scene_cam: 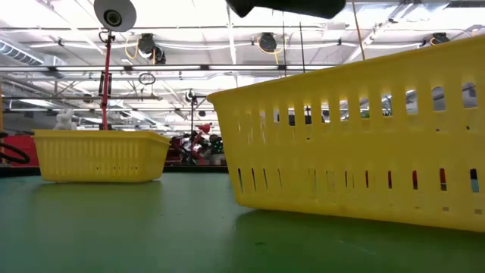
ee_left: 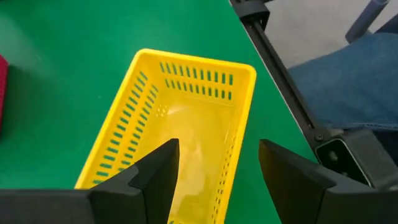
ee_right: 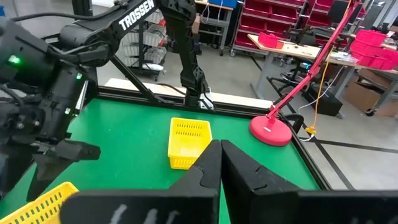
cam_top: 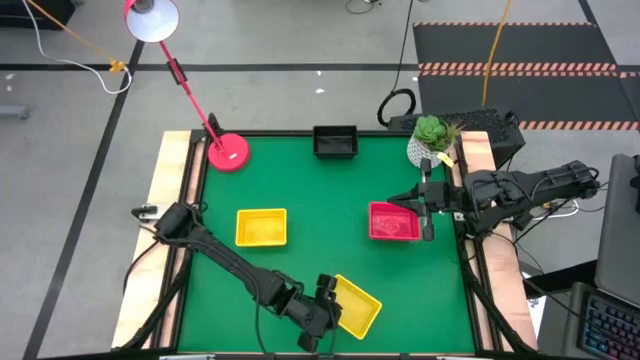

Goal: Stack baskets by color
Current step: Stack the bottom yellow bin on the top stacked yellow bins

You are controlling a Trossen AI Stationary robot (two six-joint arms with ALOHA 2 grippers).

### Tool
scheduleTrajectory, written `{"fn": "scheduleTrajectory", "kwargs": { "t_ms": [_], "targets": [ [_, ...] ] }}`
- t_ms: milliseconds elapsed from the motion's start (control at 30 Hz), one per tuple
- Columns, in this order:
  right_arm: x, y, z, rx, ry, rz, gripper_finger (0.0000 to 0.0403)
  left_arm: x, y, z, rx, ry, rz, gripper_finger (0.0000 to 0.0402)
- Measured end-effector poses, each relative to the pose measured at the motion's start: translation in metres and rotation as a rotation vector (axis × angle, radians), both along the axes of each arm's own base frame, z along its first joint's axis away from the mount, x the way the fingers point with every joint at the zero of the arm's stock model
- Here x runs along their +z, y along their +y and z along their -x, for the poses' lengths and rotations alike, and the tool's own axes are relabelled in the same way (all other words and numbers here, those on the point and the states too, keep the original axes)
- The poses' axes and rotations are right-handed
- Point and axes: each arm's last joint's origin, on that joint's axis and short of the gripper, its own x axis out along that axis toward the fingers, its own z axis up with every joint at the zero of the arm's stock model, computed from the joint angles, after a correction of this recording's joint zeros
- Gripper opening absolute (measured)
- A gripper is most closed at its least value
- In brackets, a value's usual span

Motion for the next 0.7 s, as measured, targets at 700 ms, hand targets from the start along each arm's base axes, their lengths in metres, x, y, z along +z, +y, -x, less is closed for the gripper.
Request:
{"fn": "scheduleTrajectory", "kwargs": {
  "t_ms": [700],
  "targets": [
    [0.0,0.0,0.0,0.0,0.002,0.001,0.0,-0.027,-0.003,-0.002,0.022,0.1,-0.006,0.0223]
  ]
}}
